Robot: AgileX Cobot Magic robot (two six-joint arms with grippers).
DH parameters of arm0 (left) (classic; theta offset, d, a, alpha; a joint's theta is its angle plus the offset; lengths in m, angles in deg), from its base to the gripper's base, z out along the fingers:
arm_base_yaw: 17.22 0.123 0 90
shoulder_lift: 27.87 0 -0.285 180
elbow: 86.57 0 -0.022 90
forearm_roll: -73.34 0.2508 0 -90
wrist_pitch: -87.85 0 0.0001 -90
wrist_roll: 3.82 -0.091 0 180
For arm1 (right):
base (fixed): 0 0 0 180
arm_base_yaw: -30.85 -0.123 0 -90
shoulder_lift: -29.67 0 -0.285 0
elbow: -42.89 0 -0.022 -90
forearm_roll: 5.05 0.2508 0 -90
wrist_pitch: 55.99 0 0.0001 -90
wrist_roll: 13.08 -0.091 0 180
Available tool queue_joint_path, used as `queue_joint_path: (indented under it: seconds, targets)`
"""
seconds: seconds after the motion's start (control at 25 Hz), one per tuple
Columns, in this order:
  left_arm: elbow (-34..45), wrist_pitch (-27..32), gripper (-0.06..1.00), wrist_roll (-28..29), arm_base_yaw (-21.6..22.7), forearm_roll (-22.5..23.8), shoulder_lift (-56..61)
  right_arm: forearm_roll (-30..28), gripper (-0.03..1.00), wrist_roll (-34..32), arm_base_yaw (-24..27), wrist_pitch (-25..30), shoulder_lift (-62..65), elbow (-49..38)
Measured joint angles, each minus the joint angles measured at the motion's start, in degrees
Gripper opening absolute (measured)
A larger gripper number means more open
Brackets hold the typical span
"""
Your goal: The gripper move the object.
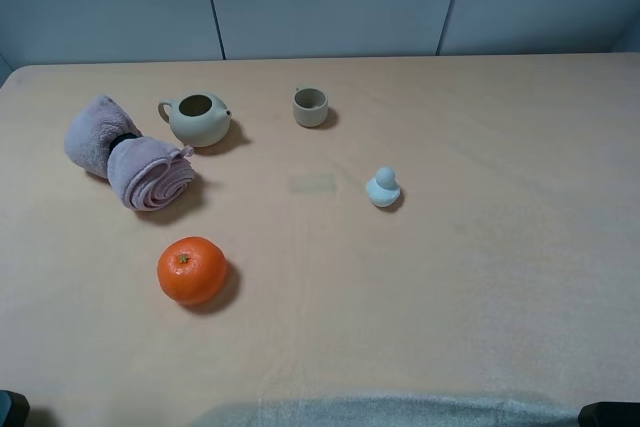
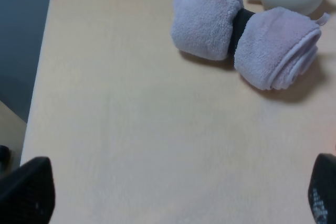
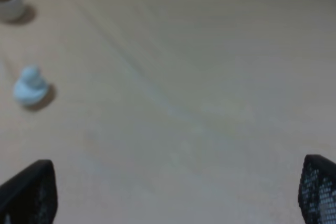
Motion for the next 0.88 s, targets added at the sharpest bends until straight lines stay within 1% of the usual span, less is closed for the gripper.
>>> queue_joint_path:
  seconds: [0.08,0.2,0.4,0.88]
  targets:
    - [0.00,0.00,0.96,0.00,0.00,0.00,0.00,0.67,0.69,0.00,2.15,-0.47,3.27,-2.19]
    - [0.00,0.00,0.96,0.00,0.00,0.00,0.00,2.08,0.69,0.00,4.02,-1.04,4.12,-4.70]
    - [0.00,0.00,0.96,0.00,0.00,0.00,0.00,3.04,0.69,0.00,4.82,-5.71,4.17,-6.53]
    - [0.00,0.00,0.96,0.00,0.00,0.00,0.00,3.31,0.69,0.00,6.07,-6.45,4.17,-7.21]
